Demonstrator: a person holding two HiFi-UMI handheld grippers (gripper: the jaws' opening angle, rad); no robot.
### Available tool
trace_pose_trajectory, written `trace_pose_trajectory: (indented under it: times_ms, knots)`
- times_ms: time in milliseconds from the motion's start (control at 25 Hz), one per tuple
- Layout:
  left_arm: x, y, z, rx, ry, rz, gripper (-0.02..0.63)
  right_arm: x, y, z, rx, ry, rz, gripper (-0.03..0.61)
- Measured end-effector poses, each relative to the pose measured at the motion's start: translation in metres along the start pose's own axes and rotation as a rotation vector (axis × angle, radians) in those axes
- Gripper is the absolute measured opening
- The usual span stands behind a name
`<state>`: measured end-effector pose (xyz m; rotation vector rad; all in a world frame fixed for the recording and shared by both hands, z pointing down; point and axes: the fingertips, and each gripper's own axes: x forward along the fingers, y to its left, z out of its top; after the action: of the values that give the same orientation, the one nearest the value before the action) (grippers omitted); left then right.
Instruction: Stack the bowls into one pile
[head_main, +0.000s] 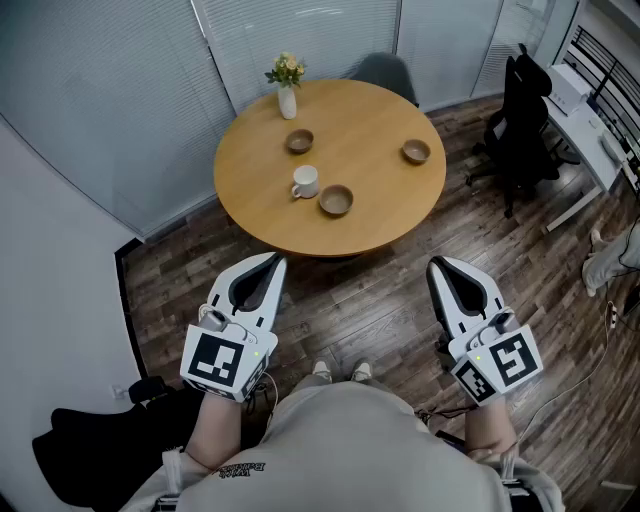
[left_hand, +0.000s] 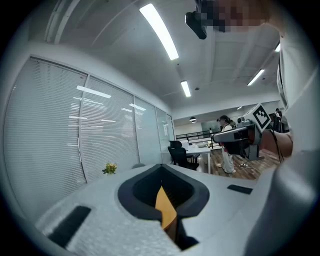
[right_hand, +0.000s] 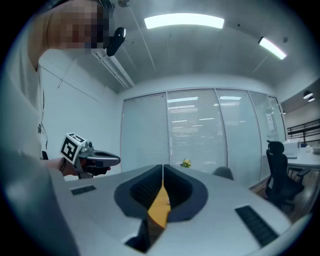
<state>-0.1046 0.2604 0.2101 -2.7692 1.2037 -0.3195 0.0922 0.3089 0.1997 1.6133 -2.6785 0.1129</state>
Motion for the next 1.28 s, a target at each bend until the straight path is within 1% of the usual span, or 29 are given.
trace_pose_trajectory:
  times_ms: [160, 280, 400, 640, 920, 1120, 1280]
  knots:
    - [0.001, 0.0, -0.013, -0.004, 0.014, -0.002, 0.02, 0.007, 0.001, -0.002, 0.026, 0.0, 0.0, 0.032]
    - [-0.002, -0.002, -0.014, -0.002, 0.012, -0.001, 0.02, 0.006, 0.001, -0.007, 0.048, -0.002, -0.008, 0.032]
    - [-0.004, -0.004, -0.015, -0.005, 0.017, 0.0, 0.02, 0.005, 0.002, -0.01, 0.038, 0.007, -0.009, 0.032]
    - [0.001, -0.006, -0.03, -0.024, 0.061, 0.005, 0.02, 0.009, 0.001, -0.013, 0.044, 0.008, 0.004, 0.032]
    - [0.012, -0.017, -0.03, -0.017, 0.072, 0.017, 0.02, 0.006, -0.01, -0.02, 0.046, 0.01, 0.031, 0.032]
    - [0.018, -0.026, -0.024, -0.015, 0.065, 0.033, 0.02, 0.002, -0.02, -0.025, 0.038, 0.019, 0.055, 0.032]
    - [0.027, -0.035, -0.022, -0.024, 0.057, 0.046, 0.02, -0.001, -0.034, -0.025, 0.042, -0.004, 0.062, 0.032]
